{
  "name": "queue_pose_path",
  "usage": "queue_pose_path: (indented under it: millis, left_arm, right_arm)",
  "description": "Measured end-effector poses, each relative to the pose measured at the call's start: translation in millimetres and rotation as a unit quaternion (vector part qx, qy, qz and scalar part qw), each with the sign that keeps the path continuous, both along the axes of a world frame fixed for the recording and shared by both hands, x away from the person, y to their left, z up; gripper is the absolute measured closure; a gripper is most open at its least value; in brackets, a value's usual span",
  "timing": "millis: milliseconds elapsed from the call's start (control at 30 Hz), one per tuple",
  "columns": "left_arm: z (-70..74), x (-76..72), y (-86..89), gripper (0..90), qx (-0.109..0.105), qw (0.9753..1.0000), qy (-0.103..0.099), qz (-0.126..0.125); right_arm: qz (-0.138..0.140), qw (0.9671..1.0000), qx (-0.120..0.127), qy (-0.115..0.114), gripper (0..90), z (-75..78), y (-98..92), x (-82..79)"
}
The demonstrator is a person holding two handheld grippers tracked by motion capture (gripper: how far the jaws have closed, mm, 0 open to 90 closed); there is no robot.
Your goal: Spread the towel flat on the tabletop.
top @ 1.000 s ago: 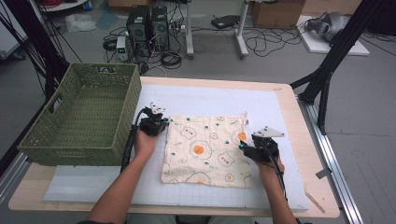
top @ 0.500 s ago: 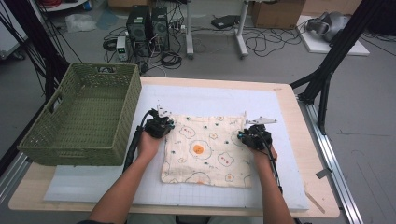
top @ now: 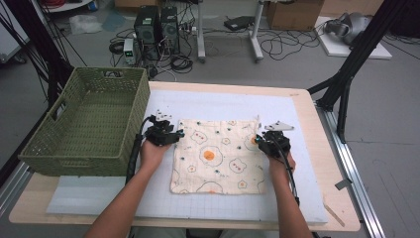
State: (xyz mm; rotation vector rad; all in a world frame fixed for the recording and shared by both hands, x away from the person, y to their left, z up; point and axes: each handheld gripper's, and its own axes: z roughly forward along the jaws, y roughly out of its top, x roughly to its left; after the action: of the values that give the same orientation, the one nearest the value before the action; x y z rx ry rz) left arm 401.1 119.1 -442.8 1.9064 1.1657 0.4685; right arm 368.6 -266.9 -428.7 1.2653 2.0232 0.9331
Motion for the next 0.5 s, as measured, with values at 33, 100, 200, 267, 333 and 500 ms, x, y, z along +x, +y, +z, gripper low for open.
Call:
queue_pose_path:
  millis: [33, 100, 200, 267, 333, 500]
  left_arm:
    - [-1.1, -1.8, 0.4, 53.3, 0.001, 0.9999, 0.014, -0.006]
    - [-1.6, -6.3, 1.1, 53.8, 0.0, 0.9994, 0.024, -0.023]
    - [-1.9, -14.0, -0.7, 62.2, -0.002, 0.9992, 0.018, -0.036]
    - [-3.9, -16.6, -2.9, 71.5, 0.014, 0.9983, 0.026, -0.05]
    - [-5.4, -20.1, -4.3, 76.8, 0.017, 0.9984, 0.016, -0.051]
    - [-7.1, -22.3, -6.8, 85.1, 0.03, 0.9986, -0.002, -0.043]
  right_arm:
    - [0.006, 0.9999, -0.002, -0.008, 69.6, 2.5, -2.2, -6.3]
    - [0.015, 0.9998, 0.003, -0.014, 68.4, 4.2, -7.4, -18.1]
    - [0.03, 0.9993, 0.021, 0.003, 65.5, 0.9, -13.7, -35.0]
    - [0.047, 0.998, 0.034, 0.025, 64.2, -3.5, -15.9, -42.8]
    - [0.057, 0.9965, 0.045, 0.04, 64.3, -7.0, -14.9, -51.2]
    - [0.06, 0.995, 0.048, 0.065, 66.8, -20.2, -10.5, -65.1]
